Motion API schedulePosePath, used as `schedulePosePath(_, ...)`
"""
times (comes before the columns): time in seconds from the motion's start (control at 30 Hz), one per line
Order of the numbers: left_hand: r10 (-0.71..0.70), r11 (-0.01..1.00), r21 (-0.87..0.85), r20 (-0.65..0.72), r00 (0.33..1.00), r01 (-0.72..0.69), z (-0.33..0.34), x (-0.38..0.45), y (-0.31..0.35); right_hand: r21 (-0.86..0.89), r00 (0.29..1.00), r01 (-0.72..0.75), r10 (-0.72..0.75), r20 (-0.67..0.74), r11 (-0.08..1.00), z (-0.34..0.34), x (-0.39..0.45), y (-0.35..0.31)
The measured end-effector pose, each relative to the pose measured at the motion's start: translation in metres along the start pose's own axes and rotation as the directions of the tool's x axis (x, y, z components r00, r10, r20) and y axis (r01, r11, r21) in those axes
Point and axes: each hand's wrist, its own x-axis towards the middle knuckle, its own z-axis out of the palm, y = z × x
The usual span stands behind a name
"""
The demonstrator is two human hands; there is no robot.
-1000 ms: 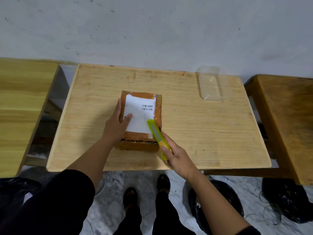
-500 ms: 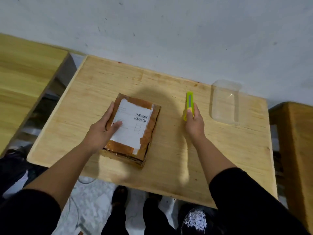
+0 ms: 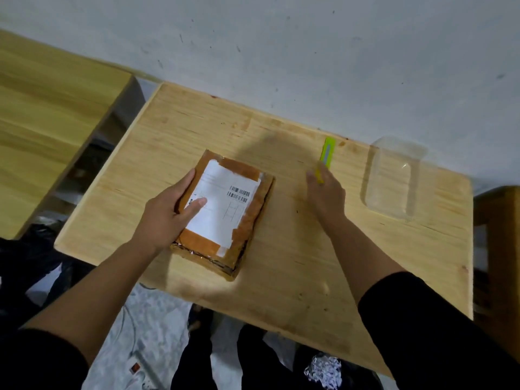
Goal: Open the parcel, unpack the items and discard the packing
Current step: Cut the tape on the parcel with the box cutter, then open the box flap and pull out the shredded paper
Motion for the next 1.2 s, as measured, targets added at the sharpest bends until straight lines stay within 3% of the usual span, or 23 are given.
schedulePosePath(0.07,0.023,0.999,0.032,-0.100,0.995,-0.020,0.003,-0.009,0.002,0.033,0.986,0.144,-0.147,0.085,0.989,0.009,-0.009,-0.010)
schedulePosePath(0.17,-0.049,0.997,0.044,-0.270,0.961,0.063,0.012,-0.029,0.003,0.096,0.936,0.293,-0.306,0.173,0.951,0.025,-0.013,-0.026)
schedulePosePath(0.27,-0.234,0.972,-0.075,-0.375,0.897,0.223,0.031,-0.056,0.008,0.224,0.915,0.262,-0.315,0.253,0.939,0.031,-0.014,-0.041)
schedulePosePath(0.4,-0.535,0.830,-0.389,-0.353,0.768,0.400,0.060,-0.084,0.016,0.220,0.882,0.279,-0.340,0.325,0.935,0.031,-0.018,-0.047)
schedulePosePath(0.47,-0.564,0.794,-0.459,-0.309,0.766,0.399,0.072,-0.089,0.019,0.229,0.884,0.253,-0.321,0.341,0.940,0.033,-0.019,-0.047)
schedulePosePath(0.67,-0.478,0.844,-0.414,-0.294,0.828,0.340,0.073,-0.072,0.017,0.270,0.938,0.164,-0.235,0.254,0.949,0.032,-0.033,-0.045)
schedulePosePath(0.87,-0.283,0.941,-0.247,-0.197,0.939,0.232,0.043,-0.034,0.005,0.300,1.000,0.017,-0.016,-0.007,0.954,0.028,-0.082,-0.032)
schedulePosePath(1.03,-0.120,0.984,-0.127,0.061,0.991,0.127,0.021,-0.004,0.007,0.394,0.941,-0.084,0.203,-0.271,0.915,0.041,-0.143,-0.024)
schedulePosePath(1.2,0.033,0.999,-0.043,0.270,0.962,-0.022,0.009,0.004,0.003,0.470,0.849,-0.165,0.367,-0.380,0.867,0.069,-0.188,-0.019)
